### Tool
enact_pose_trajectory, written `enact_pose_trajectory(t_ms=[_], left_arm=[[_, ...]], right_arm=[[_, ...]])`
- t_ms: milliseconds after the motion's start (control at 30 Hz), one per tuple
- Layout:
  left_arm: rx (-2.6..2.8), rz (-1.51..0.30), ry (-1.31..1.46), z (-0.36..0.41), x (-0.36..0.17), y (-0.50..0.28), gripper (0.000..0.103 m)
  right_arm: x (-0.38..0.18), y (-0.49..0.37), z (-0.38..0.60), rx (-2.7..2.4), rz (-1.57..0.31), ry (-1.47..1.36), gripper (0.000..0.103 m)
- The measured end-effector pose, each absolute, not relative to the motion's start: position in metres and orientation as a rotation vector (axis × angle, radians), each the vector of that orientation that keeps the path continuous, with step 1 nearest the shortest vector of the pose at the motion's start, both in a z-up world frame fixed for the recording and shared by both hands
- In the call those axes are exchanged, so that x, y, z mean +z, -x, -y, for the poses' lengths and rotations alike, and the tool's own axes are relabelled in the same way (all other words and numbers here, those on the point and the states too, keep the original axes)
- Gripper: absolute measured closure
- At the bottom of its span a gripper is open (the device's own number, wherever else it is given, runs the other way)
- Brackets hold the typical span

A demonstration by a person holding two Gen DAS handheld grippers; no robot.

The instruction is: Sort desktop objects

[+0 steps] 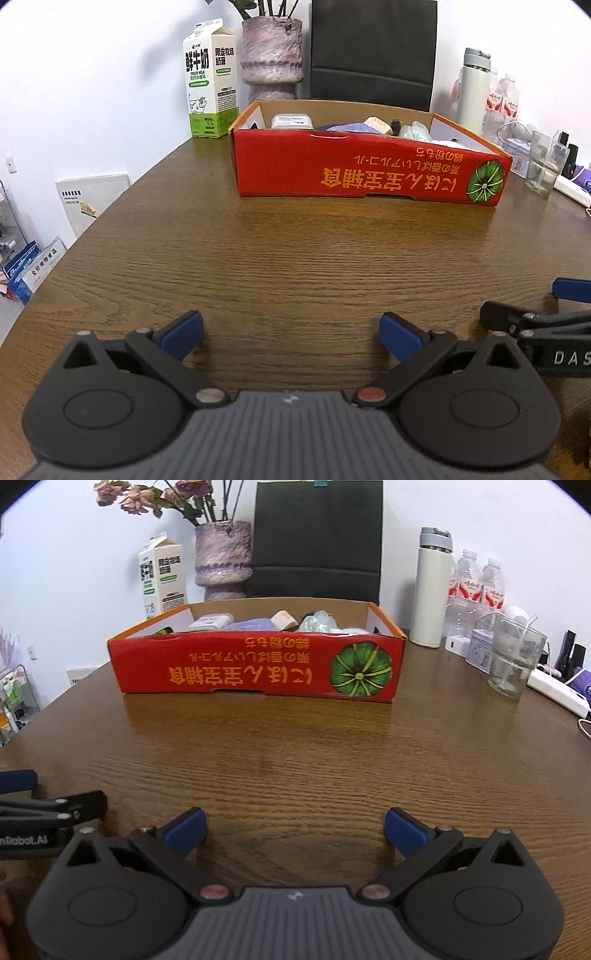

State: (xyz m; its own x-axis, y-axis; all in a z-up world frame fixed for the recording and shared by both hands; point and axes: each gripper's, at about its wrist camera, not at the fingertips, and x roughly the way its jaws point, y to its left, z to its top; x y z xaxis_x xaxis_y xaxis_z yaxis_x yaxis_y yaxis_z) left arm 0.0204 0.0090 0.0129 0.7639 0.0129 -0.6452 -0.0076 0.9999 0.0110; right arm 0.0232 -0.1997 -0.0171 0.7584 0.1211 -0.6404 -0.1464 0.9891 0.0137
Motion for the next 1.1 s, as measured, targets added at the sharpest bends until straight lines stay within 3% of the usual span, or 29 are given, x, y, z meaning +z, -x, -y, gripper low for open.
enact_pose_trajectory(t_ms=[1100], left_arm=[[0.007,-0.702,-0.010,-0.0093,0.0127,-0.0201,0.000]], right_arm=[[-0.0173,-0.0209,0.1948,0.161,-0.696,0.039,0.000]])
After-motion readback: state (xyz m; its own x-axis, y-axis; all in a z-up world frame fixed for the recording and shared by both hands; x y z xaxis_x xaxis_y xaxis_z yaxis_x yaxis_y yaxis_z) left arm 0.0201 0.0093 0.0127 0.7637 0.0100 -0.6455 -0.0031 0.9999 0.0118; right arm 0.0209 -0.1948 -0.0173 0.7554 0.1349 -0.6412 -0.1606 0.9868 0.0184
